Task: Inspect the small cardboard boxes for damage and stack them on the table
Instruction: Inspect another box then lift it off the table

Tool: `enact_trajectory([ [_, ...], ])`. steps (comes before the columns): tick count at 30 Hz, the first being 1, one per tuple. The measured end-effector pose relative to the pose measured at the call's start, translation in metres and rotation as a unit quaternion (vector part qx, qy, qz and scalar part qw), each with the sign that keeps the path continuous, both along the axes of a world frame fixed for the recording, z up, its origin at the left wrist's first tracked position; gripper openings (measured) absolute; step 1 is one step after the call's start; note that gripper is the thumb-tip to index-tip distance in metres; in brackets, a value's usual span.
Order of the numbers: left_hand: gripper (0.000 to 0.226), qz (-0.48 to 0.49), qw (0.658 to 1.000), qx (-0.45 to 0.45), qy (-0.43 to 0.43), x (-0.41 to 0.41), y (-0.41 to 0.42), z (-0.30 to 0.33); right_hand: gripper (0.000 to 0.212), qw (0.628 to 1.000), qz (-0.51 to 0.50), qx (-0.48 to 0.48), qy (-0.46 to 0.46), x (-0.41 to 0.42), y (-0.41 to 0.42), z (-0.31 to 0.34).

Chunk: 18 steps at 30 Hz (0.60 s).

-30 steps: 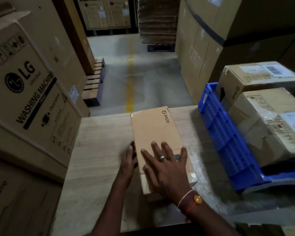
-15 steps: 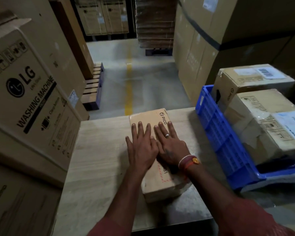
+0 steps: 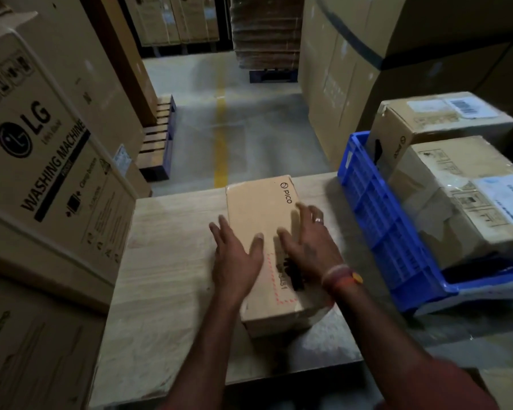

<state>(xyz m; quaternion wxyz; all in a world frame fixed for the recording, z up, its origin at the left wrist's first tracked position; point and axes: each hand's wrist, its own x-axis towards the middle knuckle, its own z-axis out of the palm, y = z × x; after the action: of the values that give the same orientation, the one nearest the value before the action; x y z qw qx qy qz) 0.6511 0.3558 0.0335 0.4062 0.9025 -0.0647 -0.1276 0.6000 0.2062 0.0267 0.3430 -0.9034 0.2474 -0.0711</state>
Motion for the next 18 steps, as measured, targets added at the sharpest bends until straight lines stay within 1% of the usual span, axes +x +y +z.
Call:
enact_trajectory([
  [1, 0.088, 0.010, 0.999, -0.016, 0.035, 0.010, -0.001, -0.002, 0.070, 0.998, -0.016, 0.059, -0.013, 0.008, -0.003, 0.003],
  [2, 0.082, 0.013, 0.997, -0.055, 0.059, 0.019, -0.003, -0.004, 0.074, 0.994, -0.034, 0.104, -0.019, 0.018, -0.006, 0.006],
  [4, 0.072, 0.007, 0.993, -0.108, 0.052, 0.030, -0.003, 0.002, 0.078, 0.990, -0.047, 0.128, -0.045, 0.027, -0.001, 0.016],
  [5, 0.074, 0.012, 0.991, -0.127, 0.037, 0.033, -0.001, 0.008, 0.079, 0.988, -0.054, 0.123, -0.076, 0.028, 0.004, 0.019],
  [7, 0.072, 0.042, 0.983, -0.176, 0.006, 0.044, 0.002, 0.019, 0.077, 0.975, -0.070, 0.123, -0.174, 0.024, 0.016, 0.026],
  [9, 0.053, 0.074, 0.969, -0.233, -0.043, 0.049, 0.008, 0.029, 0.075, 0.948, -0.094, 0.151, -0.262, 0.018, 0.023, 0.023],
  [11, 0.033, 0.097, 0.954, -0.265, -0.100, 0.042, 0.017, 0.031, 0.077, 0.930, -0.096, 0.176, -0.307, 0.006, 0.033, 0.014],
  [12, 0.029, 0.107, 0.947, -0.278, -0.122, 0.035, 0.021, 0.027, 0.078, 0.927, -0.086, 0.184, -0.315, -0.004, 0.039, 0.008],
  [14, 0.032, 0.122, 0.931, -0.309, -0.150, 0.020, 0.028, 0.011, 0.079, 0.924, -0.056, 0.210, -0.316, -0.023, 0.048, -0.007],
  [16, 0.038, 0.126, 0.925, -0.329, -0.142, 0.005, 0.034, -0.005, 0.081, 0.927, -0.041, 0.222, -0.301, -0.042, 0.054, -0.023],
  [18, 0.044, 0.125, 0.924, -0.339, -0.121, -0.007, 0.039, -0.022, 0.084, 0.933, -0.033, 0.208, -0.291, -0.057, 0.056, -0.037],
])
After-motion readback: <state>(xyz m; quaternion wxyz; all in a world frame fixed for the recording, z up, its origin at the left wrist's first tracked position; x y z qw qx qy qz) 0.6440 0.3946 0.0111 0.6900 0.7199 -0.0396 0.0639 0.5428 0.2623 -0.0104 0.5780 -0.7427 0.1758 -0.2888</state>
